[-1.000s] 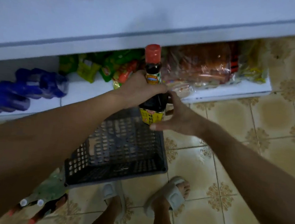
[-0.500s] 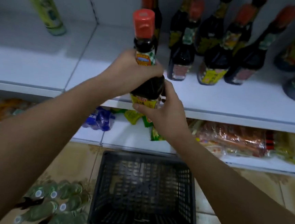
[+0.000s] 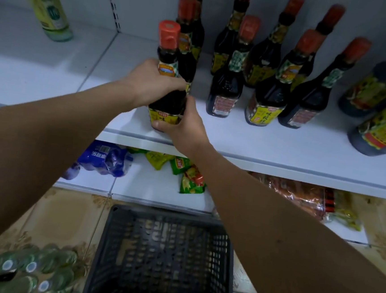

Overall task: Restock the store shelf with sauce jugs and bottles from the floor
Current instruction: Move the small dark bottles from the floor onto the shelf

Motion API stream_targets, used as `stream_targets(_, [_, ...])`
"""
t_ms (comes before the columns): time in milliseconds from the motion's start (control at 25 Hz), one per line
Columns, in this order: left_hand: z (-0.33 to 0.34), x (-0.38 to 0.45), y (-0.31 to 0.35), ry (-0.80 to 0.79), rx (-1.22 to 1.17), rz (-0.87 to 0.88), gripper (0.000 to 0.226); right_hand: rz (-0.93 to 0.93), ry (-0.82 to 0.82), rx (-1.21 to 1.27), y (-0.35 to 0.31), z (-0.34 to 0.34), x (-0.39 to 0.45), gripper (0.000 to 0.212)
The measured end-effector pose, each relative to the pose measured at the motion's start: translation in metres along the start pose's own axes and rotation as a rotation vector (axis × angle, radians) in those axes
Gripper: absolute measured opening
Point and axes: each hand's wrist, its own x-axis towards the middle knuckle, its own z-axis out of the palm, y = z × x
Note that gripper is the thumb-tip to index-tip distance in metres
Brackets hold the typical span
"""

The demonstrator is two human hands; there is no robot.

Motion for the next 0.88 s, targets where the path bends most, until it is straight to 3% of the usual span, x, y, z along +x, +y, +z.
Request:
stream_targets(80, [0.004, 0.0, -0.002, -0.014, -0.037, -0.031, 0.017, -0.003, -0.024, 0.018, 0.004, 0.0, 0.003, 0.08])
stream_targets(160, [0.006, -0.011, -0.004, 0.043, -0.121, -0.043, 0.045, 0.016, -0.04, 0.065, 0.008, -0.003, -0.003, 0.088])
stream_targets(240, [0.019, -0.04, -0.011, 0.419, -0.177, 0.046, 0.058, 0.029, 0.007, 0.072, 0.013, -0.018, -0.019, 0.084])
stream_targets(320, [0.051, -0.087, -0.004, 0.803, -0.219, 0.185, 0.036, -0.063, 0.232, 0.003, 0.019, -0.039, -0.034, 0.052])
stream_targets(360, [0.073, -0.101, 0.004, 0.832, -0.227, 0.246, 0.026, -0.112, 0.352, -0.025, 0.024, -0.051, -0.038, 0.039])
stream_targets(440, [0.113, -0.099, 0.032, 0.69, -0.181, 0.353, 0.021, -0.124, 0.441, -0.064, 0.036, -0.065, -0.032, 0.033])
stream_targets(520, [0.134, -0.061, 0.061, 0.583, -0.075, 0.321, 0.035, -0.087, 0.355, -0.118, 0.046, -0.071, -0.019, 0.045])
stream_targets(640, [0.134, 0.002, 0.093, 0.383, 0.213, -0.01, 0.103, -0.002, 0.236, -0.134, 0.052, -0.072, -0.009, 0.057])
stream_targets(680, [0.132, 0.015, 0.097, 0.315, 0.318, -0.076, 0.114, 0.0, 0.217, -0.134, 0.051, -0.072, -0.009, 0.061])
stream_targets(760, [0.125, 0.033, 0.095, 0.276, 0.375, -0.088, 0.118, -0.021, 0.189, -0.107, 0.046, -0.075, -0.017, 0.064])
stream_targets(880, [0.105, 0.051, 0.085, 0.284, 0.292, -0.022, 0.104, -0.103, 0.221, -0.106, 0.044, -0.078, -0.02, 0.05])
